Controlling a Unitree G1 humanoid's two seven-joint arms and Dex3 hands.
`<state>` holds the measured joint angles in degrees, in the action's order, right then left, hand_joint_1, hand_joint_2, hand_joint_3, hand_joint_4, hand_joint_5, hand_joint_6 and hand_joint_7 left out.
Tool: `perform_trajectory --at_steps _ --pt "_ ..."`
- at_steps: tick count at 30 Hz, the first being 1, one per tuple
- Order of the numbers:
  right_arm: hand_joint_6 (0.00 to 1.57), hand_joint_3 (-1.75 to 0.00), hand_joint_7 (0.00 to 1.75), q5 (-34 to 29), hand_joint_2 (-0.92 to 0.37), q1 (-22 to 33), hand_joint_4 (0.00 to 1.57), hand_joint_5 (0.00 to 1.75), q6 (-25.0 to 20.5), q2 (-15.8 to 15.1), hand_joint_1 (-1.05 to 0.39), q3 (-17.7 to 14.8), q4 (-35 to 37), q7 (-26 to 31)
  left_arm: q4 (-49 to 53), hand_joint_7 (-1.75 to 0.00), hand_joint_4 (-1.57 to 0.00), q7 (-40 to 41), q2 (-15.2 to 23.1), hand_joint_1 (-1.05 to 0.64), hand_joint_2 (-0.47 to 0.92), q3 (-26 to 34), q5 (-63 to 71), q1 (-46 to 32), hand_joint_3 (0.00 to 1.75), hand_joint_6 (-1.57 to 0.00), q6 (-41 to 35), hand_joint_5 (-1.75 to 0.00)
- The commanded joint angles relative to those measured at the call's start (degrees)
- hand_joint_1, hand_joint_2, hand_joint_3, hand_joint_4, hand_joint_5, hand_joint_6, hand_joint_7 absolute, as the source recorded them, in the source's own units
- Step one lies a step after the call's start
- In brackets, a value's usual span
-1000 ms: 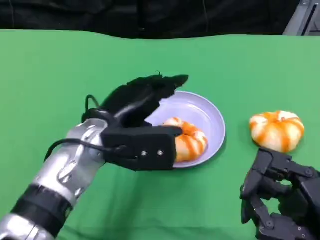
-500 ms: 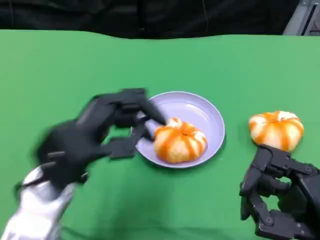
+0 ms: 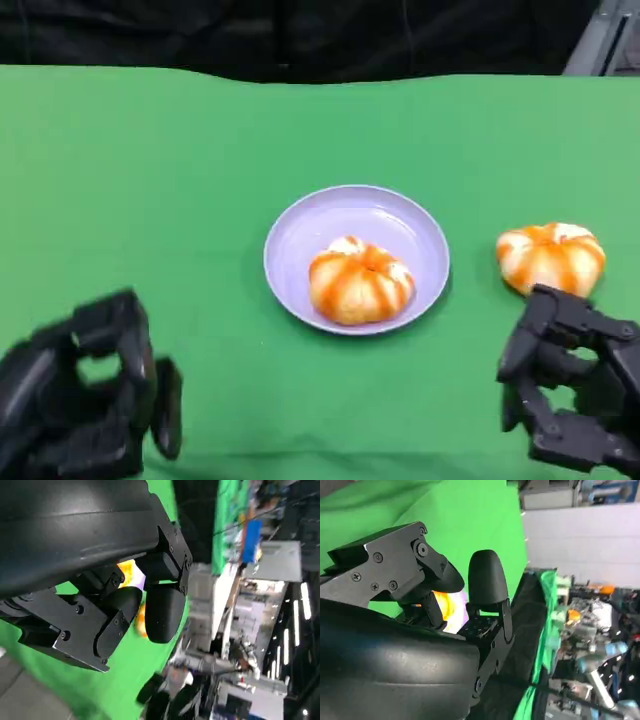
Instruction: Grasp the bread from the table and place it into the plate.
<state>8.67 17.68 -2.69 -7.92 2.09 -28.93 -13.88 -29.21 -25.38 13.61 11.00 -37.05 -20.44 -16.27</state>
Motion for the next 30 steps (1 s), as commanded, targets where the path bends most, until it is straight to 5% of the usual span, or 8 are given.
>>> perform_trajectory --at_steps 1,17,30 --pt "0.66 -1.06 1.52 0.7 -0.67 -0.8 0.76 1.75 1.8 -0.6 -0.01 -1.1 1.1 -0.9 1.6 -1.69 -0.90 -1.0 -0.5 0.05 0.63 1.0 0.3 -0.4 1.30 -0.72 2.5 -1.75" --pt "0.67 -1.11 1.54 1.0 -0.66 -0.5 0.81 1.75 2.0 -0.3 -0.01 -1.4 0.8 -1.5 5.3 -1.75 -0.98 1.2 -2.8 0.09 0.58 -0.5 8.7 1.6 1.49 -0.76 8.3 -1.75" --pt "0.66 -1.11 1.55 0.9 -0.66 -0.7 0.81 1.75 2.5 -0.3 0.00 -1.3 1.3 -1.8 6.0 -1.75 -0.97 2.3 -2.5 0.13 0.60 0.1 8.7 2.4 1.45 -0.73 7.6 -1.75"
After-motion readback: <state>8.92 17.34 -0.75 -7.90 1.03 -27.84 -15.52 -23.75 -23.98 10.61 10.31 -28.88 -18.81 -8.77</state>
